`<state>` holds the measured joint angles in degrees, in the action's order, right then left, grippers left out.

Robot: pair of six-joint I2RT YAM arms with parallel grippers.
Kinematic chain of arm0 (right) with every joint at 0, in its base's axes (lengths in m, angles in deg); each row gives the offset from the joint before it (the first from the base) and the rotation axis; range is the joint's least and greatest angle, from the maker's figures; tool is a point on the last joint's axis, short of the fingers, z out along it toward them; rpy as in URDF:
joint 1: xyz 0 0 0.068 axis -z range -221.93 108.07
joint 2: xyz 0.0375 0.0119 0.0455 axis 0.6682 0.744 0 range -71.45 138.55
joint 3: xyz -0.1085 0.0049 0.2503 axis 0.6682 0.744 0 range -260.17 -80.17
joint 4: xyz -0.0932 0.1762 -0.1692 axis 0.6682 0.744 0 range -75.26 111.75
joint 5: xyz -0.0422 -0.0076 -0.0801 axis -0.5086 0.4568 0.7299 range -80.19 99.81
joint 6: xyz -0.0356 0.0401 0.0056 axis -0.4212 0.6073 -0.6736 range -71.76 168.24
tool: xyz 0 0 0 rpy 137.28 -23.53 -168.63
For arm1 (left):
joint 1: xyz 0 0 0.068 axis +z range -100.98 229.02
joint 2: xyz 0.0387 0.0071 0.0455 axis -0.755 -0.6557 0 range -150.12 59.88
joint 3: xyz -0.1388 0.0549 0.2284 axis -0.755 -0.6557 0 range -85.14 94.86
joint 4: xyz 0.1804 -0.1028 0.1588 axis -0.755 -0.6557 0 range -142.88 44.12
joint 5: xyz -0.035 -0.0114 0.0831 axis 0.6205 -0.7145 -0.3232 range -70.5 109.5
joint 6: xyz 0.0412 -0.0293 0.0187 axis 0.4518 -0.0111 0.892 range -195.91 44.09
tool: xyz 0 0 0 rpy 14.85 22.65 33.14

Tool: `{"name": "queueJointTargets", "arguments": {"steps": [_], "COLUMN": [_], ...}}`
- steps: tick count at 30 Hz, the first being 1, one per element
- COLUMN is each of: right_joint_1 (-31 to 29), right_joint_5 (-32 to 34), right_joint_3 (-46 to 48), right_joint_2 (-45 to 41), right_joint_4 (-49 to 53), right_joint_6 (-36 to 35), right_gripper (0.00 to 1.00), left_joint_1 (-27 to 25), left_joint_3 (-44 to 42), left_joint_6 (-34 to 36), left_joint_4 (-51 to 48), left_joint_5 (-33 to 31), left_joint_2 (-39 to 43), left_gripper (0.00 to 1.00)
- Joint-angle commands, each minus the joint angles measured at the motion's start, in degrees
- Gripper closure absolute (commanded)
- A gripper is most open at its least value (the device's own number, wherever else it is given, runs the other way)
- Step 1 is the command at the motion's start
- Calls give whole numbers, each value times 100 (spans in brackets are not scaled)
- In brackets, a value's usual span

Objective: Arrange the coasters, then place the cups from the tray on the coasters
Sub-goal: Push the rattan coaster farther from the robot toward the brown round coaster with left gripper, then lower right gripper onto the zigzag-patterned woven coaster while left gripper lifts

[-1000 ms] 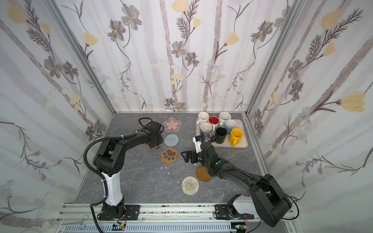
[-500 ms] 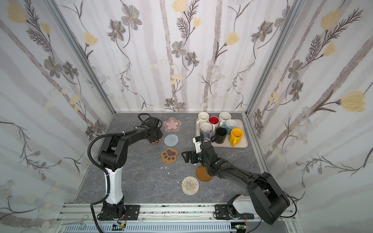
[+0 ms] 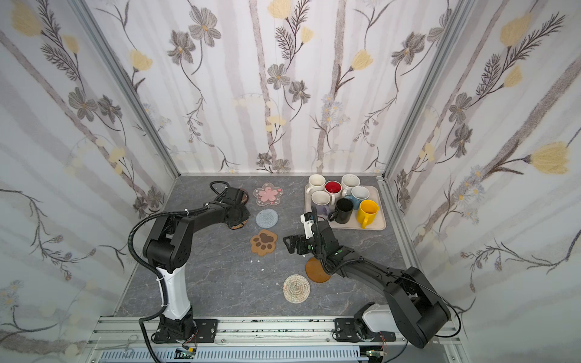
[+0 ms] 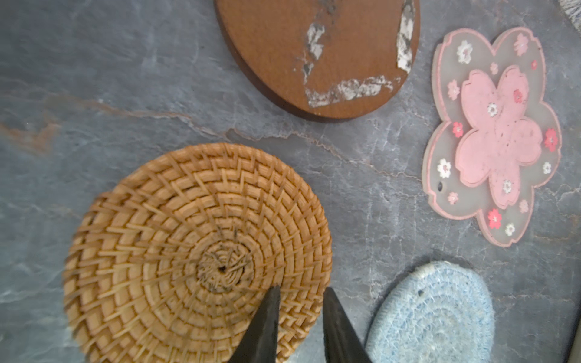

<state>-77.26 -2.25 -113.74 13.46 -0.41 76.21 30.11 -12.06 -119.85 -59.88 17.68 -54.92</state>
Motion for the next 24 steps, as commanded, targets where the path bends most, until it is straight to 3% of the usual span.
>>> {"name": "queueJointTargets", "arguments": {"steps": [1,10,18,24], "right_joint_1": [-5,-13,-57,-350], "right_joint_5": [-25,-20,221,712], "right_joint_3": [-10,-50,-292,-354], "right_joint_2": [-26,-136,-586,-1113], "right_joint_4": [-135,-178,659,1838], "right_joint_6": [6,190,133,-100], "right_gripper": [0,0,0,3], "left_joint_1": [11,-4,-4,-73], "left_joint_3": [-147,306,643,774], "left_joint_6": [-22,13,245,630], "left_joint_4": [-973,-973,-1008,-1001], "left_joint_5": [-54,7,-47,30], "left_joint_2": [-51,128,594,1100], "left_gripper": [71,55,10,0]}}
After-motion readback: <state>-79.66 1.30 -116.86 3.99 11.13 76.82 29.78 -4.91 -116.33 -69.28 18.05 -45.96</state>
